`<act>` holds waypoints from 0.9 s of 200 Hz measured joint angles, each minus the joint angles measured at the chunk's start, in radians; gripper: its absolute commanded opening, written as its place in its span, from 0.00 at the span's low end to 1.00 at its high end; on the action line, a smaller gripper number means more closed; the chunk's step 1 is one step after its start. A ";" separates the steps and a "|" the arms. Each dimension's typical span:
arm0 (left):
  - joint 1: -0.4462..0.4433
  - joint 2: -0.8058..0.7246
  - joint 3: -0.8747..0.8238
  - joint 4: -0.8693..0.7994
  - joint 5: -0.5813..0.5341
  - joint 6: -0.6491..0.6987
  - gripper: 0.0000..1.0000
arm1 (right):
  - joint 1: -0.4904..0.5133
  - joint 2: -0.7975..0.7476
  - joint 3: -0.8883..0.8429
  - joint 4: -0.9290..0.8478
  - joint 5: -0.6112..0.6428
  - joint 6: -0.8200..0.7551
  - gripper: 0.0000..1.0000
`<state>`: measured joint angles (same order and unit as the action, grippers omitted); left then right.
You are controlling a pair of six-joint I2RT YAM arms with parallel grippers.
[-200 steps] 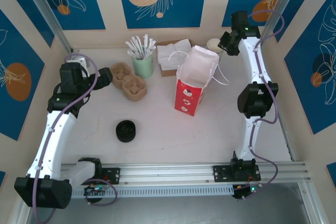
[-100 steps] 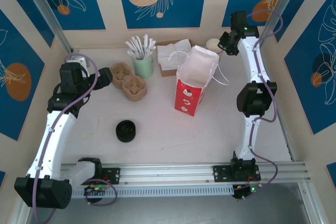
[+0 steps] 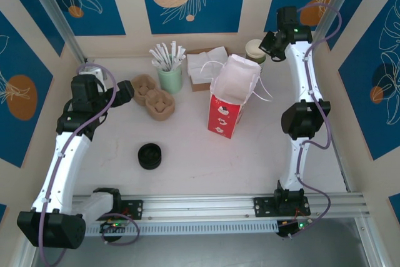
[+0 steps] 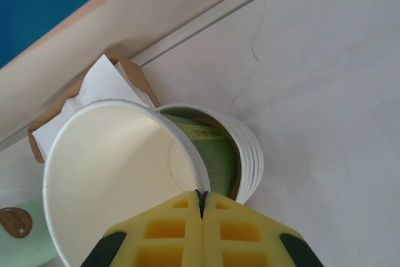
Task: Pack the takeout coffee
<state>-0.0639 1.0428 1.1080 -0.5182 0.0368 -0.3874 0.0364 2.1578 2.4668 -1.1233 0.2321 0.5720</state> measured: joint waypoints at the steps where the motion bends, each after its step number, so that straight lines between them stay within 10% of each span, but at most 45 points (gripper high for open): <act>1: 0.000 0.000 0.000 0.000 0.000 0.000 0.99 | 0.000 0.000 0.000 0.000 0.000 0.000 0.00; 98: -0.002 -0.019 0.033 -0.026 0.039 0.000 0.98 | -0.048 -0.363 -0.036 -0.053 -0.023 -0.023 0.00; 180: -0.016 -0.028 0.031 -0.033 0.071 0.000 0.97 | -0.177 -0.912 -0.858 -0.045 -0.045 -0.049 0.00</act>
<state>-0.0795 1.0145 1.1393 -0.5510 0.1074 -0.3874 -0.1402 1.2461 1.6085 -1.1687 0.1867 0.5232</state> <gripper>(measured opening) 0.974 0.052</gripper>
